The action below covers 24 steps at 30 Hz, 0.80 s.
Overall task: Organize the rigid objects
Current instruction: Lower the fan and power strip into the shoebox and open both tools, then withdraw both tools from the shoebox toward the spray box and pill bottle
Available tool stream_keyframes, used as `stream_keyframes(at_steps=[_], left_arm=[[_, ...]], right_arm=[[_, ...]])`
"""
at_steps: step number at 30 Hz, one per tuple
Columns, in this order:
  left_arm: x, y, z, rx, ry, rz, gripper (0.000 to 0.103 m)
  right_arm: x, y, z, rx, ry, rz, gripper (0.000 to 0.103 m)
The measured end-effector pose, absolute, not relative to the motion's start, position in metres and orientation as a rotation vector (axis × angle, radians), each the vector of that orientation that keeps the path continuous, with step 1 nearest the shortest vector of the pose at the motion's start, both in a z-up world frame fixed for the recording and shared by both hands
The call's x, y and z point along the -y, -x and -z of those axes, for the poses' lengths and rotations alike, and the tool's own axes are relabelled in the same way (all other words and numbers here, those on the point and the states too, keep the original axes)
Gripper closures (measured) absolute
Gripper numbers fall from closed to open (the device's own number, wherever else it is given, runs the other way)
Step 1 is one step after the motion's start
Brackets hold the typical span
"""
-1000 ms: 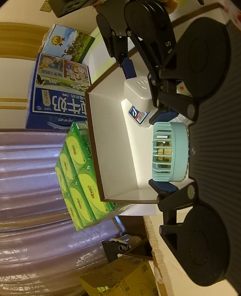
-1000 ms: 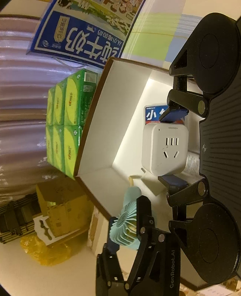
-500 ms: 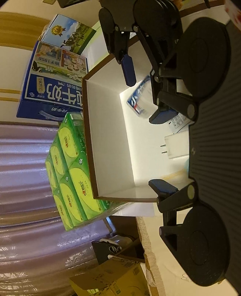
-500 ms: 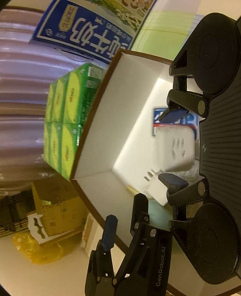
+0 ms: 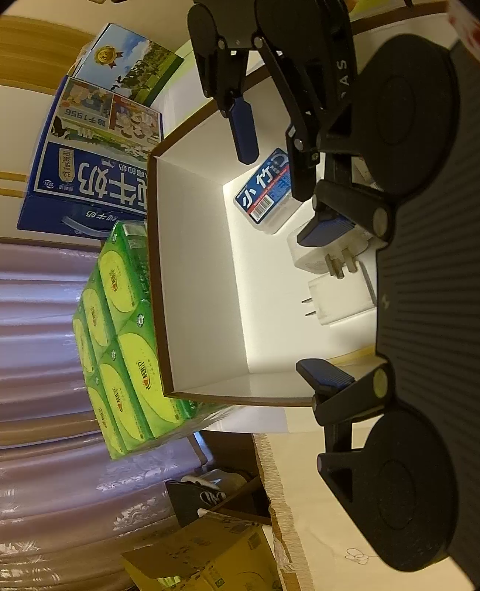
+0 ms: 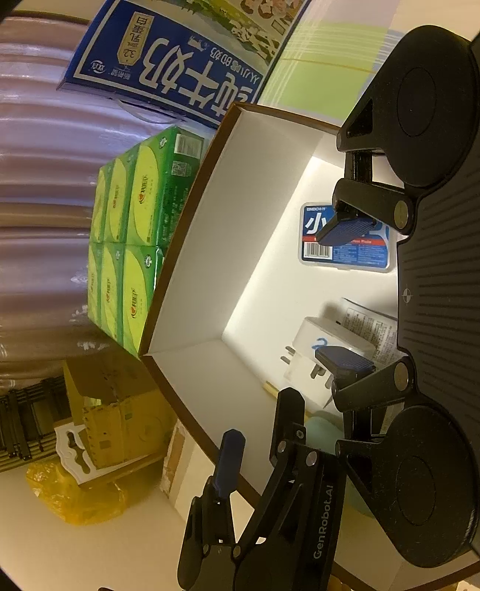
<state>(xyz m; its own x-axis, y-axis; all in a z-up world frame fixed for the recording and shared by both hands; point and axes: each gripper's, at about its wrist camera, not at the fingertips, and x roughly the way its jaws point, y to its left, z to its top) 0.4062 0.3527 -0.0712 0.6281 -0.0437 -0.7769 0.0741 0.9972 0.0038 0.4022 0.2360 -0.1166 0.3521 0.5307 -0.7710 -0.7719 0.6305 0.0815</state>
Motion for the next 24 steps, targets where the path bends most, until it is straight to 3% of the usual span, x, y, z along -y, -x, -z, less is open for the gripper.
stream_keyframes(at_steps=[24], left_arm=[[-0.339, -0.363, 0.035, -0.846, -0.01, 0.043, 0.04]], right_arm=[[-0.199, -0.365, 0.074, -0.799, 0.189, -0.886, 0.046]])
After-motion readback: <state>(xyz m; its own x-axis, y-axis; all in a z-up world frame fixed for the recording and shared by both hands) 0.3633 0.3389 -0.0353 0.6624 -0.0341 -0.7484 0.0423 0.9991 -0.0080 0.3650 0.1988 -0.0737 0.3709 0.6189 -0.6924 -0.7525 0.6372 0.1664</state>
